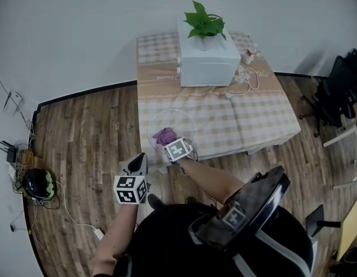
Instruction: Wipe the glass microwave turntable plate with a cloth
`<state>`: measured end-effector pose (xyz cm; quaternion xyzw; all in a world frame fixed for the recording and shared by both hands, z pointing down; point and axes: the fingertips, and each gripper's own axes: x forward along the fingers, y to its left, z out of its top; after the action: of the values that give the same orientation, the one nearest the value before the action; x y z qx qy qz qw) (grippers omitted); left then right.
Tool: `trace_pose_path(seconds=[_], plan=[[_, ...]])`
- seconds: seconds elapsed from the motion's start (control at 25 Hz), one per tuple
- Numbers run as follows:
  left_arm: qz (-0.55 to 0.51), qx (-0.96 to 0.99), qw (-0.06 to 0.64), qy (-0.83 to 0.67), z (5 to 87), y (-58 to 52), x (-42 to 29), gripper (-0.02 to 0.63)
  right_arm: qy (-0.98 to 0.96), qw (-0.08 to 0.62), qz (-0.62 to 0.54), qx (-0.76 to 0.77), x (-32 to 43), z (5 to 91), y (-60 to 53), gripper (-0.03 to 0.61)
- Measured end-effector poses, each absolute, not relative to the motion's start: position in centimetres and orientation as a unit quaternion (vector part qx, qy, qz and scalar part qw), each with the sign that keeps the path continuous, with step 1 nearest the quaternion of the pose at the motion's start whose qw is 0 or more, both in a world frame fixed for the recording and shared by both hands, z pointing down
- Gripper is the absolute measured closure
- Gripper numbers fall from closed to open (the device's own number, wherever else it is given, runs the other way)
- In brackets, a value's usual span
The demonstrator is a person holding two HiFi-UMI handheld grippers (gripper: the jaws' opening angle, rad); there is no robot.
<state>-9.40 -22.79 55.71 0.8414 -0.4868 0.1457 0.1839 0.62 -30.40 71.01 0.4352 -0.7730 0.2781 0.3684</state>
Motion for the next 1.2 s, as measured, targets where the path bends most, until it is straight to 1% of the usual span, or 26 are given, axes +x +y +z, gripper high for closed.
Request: trace_pose_path(seconds=[0.44,0.56,0.68,0.88,1.04,1.2], plan=[[0.149,0.84,0.181,-0.489,55.6,-22.4,-7.8,0.612,-0.766,0.366,0.279,0.449,3.7,70.9,-30.6,0.489],[0.151,0.843,0.18,-0.484,55.6,-22.2,-7.0,0.611,-0.774,0.346,0.304,0.434,3.5,71.0,-30.0,0.489],[0.154,0.845,0.179,-0.48,55.8,-21.9,-6.2,0.612,-0.763,0.358,0.28,0.46,6.1,70.8,-30.5,0.489],[0.161,0.847,0.179,-0.474,56.0,-21.4,-4.8,0.612,-0.744,0.361,0.287,0.484,9.6,71.0,-30.2,0.489],[0.166,0.848,0.177,-0.471,55.9,-21.0,-3.7,0.612,-0.743,0.356,0.294,0.484,11.4,70.9,-29.8,0.489],[0.165,0.848,0.179,-0.472,55.9,-20.5,-2.7,0.612,-0.748,0.352,0.266,0.496,12.9,70.5,-29.7,0.489]])
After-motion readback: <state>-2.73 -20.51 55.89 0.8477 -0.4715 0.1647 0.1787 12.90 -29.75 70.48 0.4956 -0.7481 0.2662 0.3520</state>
